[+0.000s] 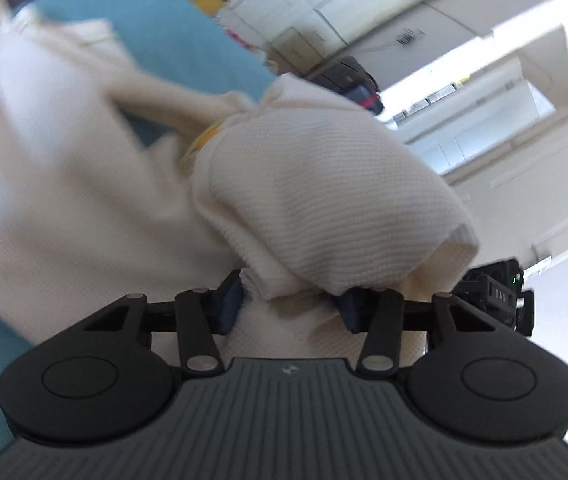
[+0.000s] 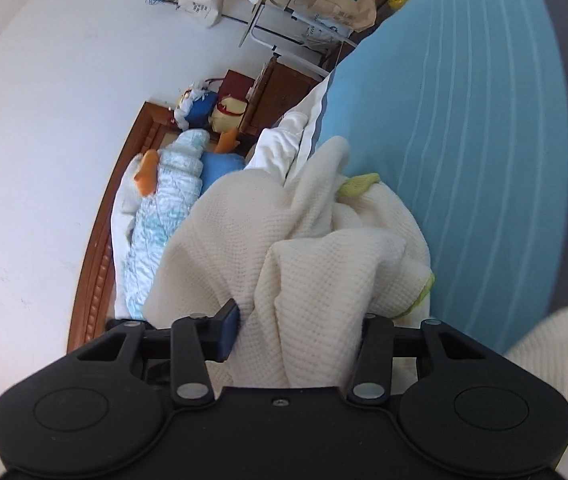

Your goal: Fold clothes

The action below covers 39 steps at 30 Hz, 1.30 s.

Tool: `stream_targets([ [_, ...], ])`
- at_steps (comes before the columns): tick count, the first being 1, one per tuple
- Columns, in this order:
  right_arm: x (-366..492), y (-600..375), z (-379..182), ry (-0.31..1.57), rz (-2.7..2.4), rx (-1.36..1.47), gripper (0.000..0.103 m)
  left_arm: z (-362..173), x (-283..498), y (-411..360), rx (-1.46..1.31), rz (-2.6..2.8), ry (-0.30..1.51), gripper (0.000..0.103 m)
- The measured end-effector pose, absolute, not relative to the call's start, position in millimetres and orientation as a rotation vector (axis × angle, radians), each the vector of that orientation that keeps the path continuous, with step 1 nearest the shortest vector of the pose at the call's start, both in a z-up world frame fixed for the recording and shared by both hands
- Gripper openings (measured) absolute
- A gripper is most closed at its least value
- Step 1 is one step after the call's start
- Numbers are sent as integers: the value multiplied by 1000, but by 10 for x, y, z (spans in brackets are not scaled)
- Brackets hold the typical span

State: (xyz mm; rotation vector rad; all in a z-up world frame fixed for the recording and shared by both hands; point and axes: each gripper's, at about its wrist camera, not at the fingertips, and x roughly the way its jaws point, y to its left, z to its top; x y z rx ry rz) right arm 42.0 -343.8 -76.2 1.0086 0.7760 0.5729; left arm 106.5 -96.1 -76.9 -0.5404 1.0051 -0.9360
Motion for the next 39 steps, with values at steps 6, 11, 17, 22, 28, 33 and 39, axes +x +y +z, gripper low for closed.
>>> stream_targets([
  [6,-31,-3705,-300,703,658,1050,51,-68,712,-1267,-533,-1045,886,36],
  [11,-410,-3788,54,686,751,994,51,604,419,-1640,-383,-1089,839,36],
  [17,-770,-4019,225,607,625,937,50,1109,301,-2369,-183,-1203,784,45],
  [22,-929,-4549,369,504,118,763,54,1127,408,-2944,-53,-1014,684,49],
  [28,-1042,-5186,102,612,-328,754,56,658,629,-2934,-194,-870,759,54],
  [33,-1111,-5254,170,613,-253,769,56,25,580,-3048,-93,-851,920,60],
  [39,-1178,-5426,51,697,-283,743,56,-470,480,-3089,-164,-861,1054,60],
])
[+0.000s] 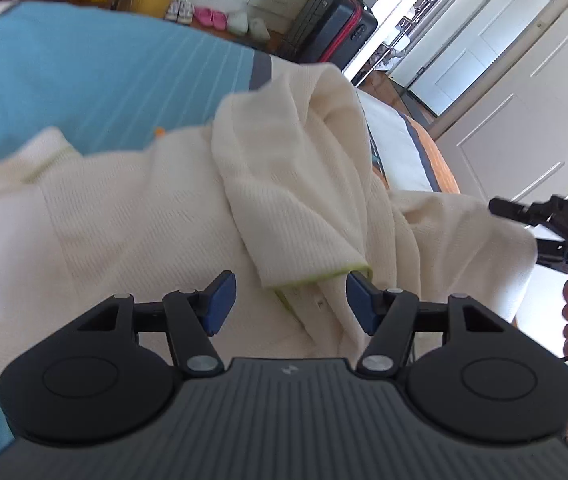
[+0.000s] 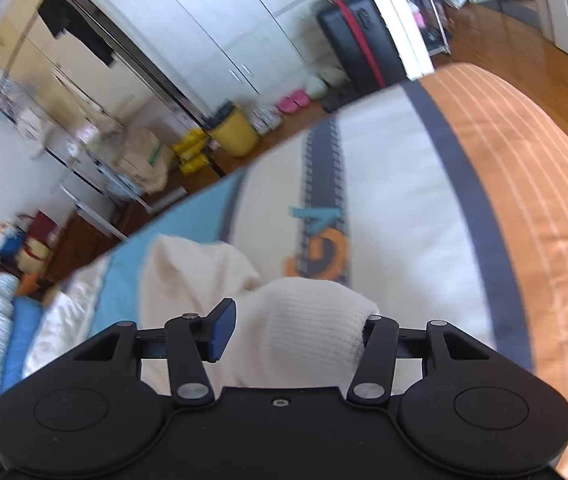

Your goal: Fold clothes

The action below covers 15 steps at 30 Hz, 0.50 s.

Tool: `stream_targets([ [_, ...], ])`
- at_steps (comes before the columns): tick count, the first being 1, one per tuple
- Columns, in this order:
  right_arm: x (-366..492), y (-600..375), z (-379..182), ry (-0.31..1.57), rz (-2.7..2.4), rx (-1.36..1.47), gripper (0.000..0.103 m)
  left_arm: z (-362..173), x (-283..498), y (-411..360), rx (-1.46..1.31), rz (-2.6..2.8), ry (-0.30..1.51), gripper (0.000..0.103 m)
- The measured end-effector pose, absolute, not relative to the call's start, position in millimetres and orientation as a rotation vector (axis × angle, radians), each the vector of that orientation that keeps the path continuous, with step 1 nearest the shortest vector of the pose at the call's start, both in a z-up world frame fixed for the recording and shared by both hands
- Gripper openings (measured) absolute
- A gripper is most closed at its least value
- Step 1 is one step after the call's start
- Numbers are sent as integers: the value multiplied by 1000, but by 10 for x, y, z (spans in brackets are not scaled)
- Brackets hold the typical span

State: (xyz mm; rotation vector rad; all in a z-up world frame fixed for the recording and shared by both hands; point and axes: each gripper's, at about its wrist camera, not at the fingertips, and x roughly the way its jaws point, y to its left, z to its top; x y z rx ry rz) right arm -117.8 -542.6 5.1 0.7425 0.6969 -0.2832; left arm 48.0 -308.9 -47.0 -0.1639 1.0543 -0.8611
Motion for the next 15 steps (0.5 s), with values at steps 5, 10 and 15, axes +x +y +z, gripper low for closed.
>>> stream_targets([
  [5,-1227,-5447,-104,810,-304,648,56,-582,408,-3305,-214,-889,1032,77],
  [10,-1350,-5582,-47,710,-263,744,65,-693,270,-3570,-1,-886,935,54],
  [15,-1512,-5736,-73,657,-404,821,66,-641,-21,-3620,244,-786,771,16],
])
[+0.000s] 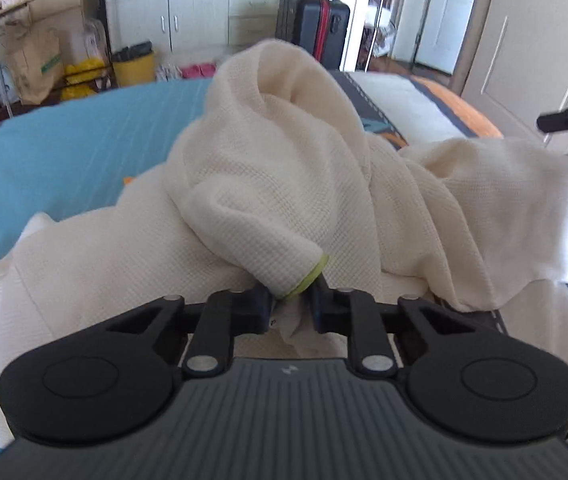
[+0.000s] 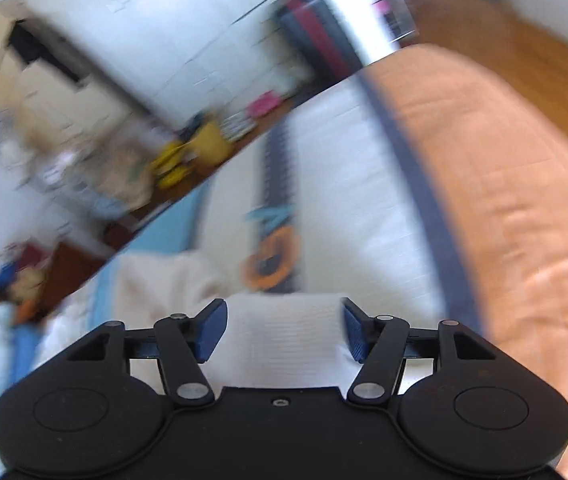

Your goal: Fold clothes

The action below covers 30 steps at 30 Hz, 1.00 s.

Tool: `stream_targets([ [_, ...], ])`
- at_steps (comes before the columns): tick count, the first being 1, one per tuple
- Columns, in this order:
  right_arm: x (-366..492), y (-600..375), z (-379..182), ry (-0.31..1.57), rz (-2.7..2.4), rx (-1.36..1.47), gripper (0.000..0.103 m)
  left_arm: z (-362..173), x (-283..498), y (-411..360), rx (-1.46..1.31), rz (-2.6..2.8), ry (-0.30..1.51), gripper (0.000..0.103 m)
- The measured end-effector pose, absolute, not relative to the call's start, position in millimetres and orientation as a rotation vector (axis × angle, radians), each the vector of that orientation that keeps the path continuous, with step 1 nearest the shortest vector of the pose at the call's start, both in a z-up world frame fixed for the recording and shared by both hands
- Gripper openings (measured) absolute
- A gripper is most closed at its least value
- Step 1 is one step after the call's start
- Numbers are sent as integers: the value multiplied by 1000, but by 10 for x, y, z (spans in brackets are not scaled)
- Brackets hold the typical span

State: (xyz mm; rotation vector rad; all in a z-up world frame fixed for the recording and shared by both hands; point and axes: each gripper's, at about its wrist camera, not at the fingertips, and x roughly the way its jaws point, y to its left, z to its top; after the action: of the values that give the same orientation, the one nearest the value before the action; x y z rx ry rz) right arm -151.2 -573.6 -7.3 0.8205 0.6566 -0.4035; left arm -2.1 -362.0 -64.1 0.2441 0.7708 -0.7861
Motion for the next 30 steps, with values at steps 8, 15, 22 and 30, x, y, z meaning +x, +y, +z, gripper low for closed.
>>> stream_targets([
  [8,-1366,-5611,-65,680,-455,697,75,-280,-226,-3238,349,-549,568,16],
  [15,-1050,-5513,-254,746,-544,618,76,-46,-228,-2892,339,-432,492,11],
  [22,-847,-5528,-513,793,-429,753,69,174,-284,-2650,326,-344,419,8],
  [30,-690,-4634,-589,912,243,868,18,526,-453,-2392,285,-293,299,8],
])
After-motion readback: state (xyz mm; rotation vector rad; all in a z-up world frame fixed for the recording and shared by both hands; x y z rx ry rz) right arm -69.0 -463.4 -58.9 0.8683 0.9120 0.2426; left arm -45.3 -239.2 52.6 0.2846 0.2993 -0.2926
